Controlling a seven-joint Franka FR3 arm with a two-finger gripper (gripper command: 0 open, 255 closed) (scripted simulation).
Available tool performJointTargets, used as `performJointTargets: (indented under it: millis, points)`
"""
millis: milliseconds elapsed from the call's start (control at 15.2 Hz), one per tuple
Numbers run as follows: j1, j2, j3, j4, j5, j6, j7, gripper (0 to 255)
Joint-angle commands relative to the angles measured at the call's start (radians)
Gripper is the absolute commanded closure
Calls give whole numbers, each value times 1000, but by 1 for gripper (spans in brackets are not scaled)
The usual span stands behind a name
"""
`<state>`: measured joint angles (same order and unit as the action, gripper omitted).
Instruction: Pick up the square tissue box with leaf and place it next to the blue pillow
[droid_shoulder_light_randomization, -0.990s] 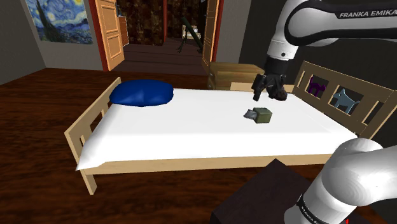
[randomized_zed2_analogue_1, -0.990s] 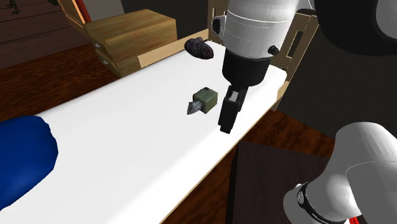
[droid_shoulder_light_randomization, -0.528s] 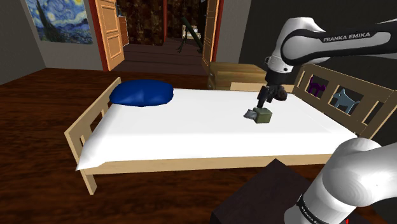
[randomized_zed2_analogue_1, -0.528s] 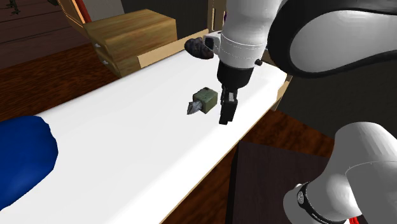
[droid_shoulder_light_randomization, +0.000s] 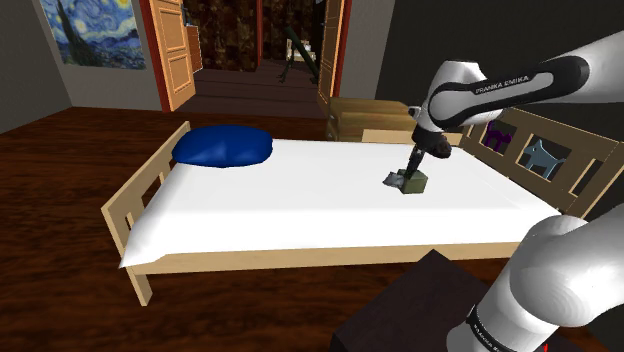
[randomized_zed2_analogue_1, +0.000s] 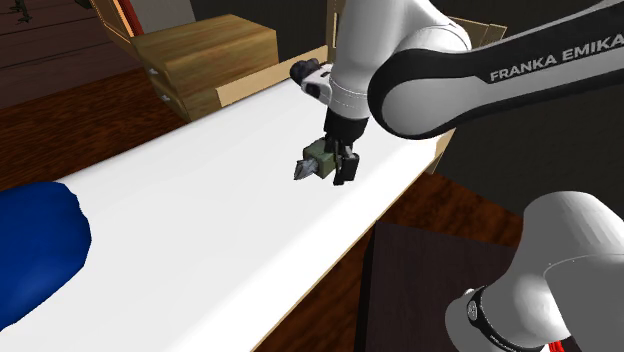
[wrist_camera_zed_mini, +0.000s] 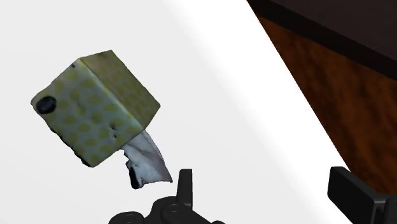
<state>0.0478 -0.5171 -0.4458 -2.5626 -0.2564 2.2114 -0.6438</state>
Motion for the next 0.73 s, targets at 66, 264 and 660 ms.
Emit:
performJointTargets:
  millis: [66, 264, 660]
  points:
    - [46, 116, -89, 33, 7, 119, -170, 0]
    - [109, 240, -179, 82, 62, 220, -354, 0]
    - [206, 452, -286, 164, 271, 351, -672, 0]
